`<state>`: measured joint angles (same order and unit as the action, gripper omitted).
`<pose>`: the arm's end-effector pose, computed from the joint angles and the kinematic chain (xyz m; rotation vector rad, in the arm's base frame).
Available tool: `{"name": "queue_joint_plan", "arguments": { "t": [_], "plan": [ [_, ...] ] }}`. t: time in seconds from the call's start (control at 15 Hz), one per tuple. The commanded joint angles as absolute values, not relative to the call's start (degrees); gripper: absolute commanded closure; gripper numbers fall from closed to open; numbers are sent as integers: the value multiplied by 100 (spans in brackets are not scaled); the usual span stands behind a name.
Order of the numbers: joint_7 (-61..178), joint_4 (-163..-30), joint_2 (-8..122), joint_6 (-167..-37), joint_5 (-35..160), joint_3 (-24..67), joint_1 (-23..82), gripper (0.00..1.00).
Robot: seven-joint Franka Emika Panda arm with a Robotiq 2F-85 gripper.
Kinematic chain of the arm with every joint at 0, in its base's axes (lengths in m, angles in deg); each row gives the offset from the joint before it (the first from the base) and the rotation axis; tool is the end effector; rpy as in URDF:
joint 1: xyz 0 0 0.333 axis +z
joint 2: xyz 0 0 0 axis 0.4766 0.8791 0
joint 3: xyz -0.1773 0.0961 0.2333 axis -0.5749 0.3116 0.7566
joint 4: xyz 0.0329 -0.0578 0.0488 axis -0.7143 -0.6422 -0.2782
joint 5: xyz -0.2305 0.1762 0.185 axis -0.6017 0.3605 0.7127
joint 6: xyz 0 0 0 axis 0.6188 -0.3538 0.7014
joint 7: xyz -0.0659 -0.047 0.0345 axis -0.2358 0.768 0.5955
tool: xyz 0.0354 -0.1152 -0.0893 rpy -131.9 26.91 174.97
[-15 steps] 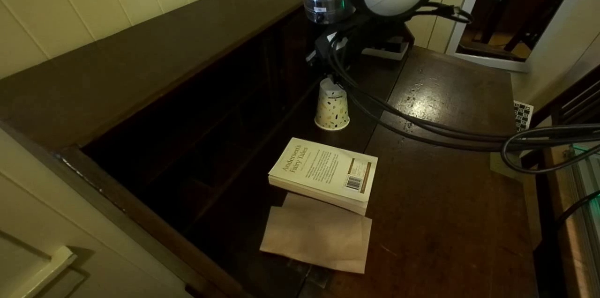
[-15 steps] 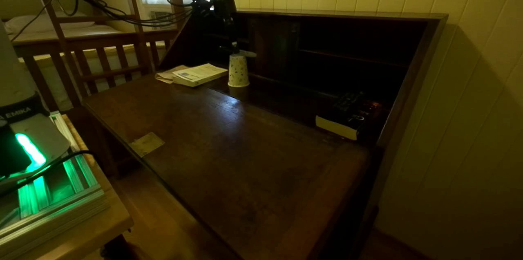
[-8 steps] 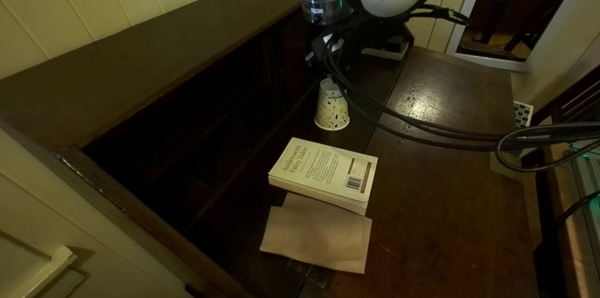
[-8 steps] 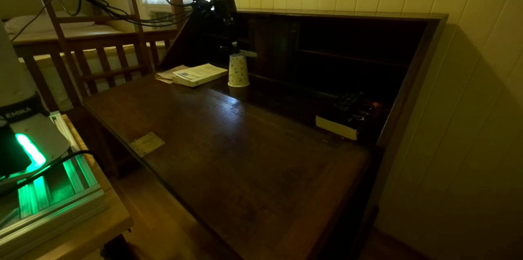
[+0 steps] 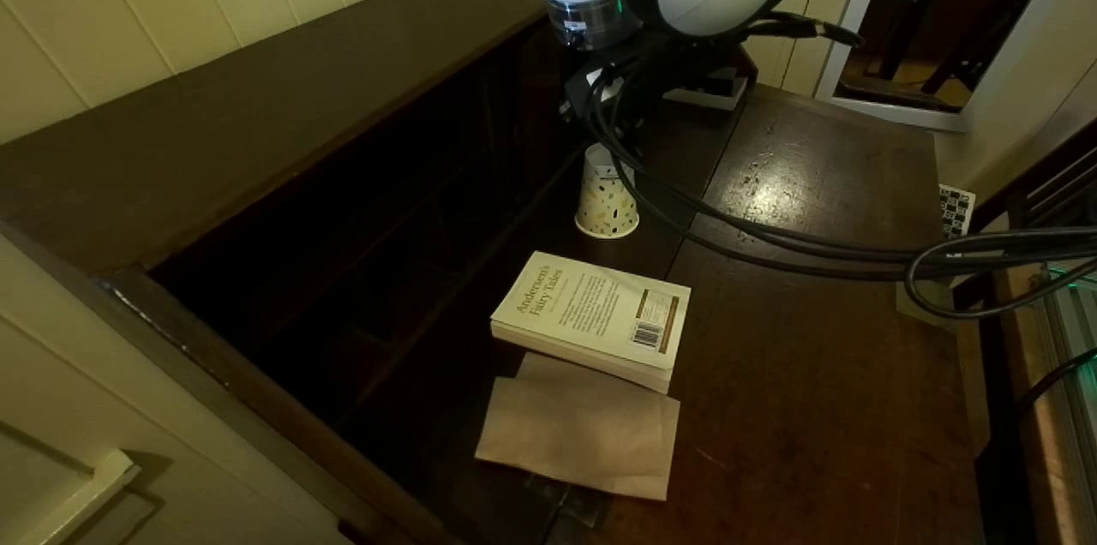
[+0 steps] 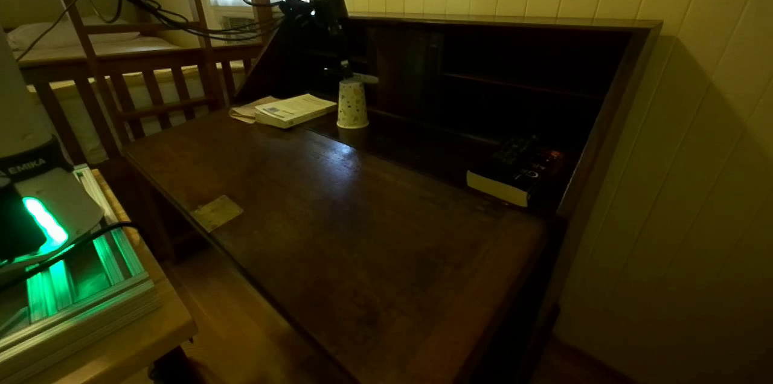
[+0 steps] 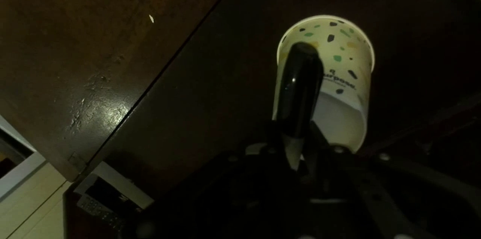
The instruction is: Move the cup and pen to the bottom half of the desk, then place the pen on it
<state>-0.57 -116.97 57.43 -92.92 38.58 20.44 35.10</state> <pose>0.5603 -0.0127 0.3076 2.5474 -1.0605 0.2208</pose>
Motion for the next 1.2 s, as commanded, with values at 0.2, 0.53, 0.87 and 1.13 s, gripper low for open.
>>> {"name": "queue_joint_plan", "arguments": {
  "t": [0.2,0.53,0.87,1.13],
  "plan": [
    [-459,-11391,5977,-9120,3587,1998,3629,95],
    [-506,-11296,6064,-9084,3564,1993,3666,95],
    [-536,-11194,6124,-9032,3549,1992,3712,95],
    [-539,-11168,6125,-8924,3520,1994,3742,95]
  ]
}}
